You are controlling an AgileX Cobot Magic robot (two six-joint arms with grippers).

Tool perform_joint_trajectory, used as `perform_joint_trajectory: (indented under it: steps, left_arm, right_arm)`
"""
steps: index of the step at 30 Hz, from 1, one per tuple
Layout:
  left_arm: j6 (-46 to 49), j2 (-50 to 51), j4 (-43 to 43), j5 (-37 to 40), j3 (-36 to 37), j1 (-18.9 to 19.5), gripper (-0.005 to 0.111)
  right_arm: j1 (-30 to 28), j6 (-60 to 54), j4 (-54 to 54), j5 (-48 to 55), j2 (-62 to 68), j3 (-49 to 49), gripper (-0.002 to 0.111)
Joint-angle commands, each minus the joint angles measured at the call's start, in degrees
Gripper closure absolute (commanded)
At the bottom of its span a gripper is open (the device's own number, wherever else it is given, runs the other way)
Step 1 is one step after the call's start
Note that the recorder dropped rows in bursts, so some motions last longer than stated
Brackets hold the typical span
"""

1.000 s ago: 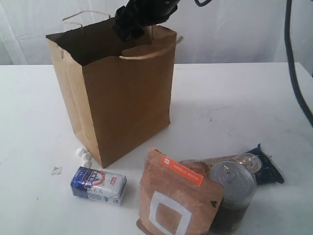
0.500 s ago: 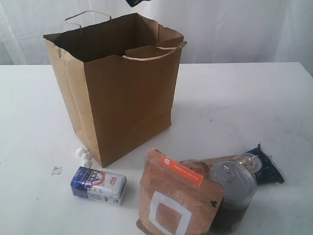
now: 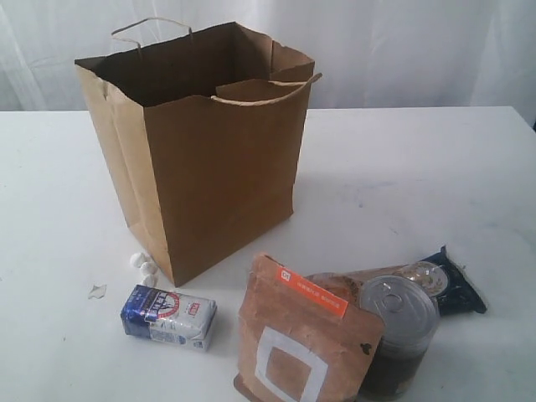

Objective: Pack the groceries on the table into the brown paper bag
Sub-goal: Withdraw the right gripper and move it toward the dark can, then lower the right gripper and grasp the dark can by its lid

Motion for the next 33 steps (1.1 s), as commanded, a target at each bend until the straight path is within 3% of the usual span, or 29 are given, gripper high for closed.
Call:
perform_joint_trajectory:
  steps: [1,9,16,22,28,33]
  left_arm:
    - [-0.2,-0.3,-0.6,0.0,0.2,-0.2,0.107]
    - [-0.2,-0.3,-0.6,0.0,0.2,-0.2,0.107]
    - [-0.2,-0.3,-0.6,0.0,0.2,-0.2,0.107]
    - [-0.2,-0.3,-0.6,0.0,0.2,-0.2,0.107]
    - [-0.2,-0.3,-0.6,0.0,0.2,-0.2,0.107]
    - [-0.2,-0.3,-0.6,0.0,0.2,-0.2,0.107]
  right_arm:
    - [-0.1,1.7,-4.6,0.5,-7.3,6.4,0.04]
    - [-0.1,8.0,-10.0,1.2,-26.2,29.4,0.04]
    - [-0.1,5.7,-3.4,1.2,-34.0,51.7,0.04]
    - [-0.1,-0.1,0.5,-0.5,-31.5,61.8,0.04]
    - [-0.1,-0.8,0.5,-9.9,-28.9,67.1,0.024]
    - [-0.1,-1.8,0.5,-15.4,-26.2,69.7,0.023]
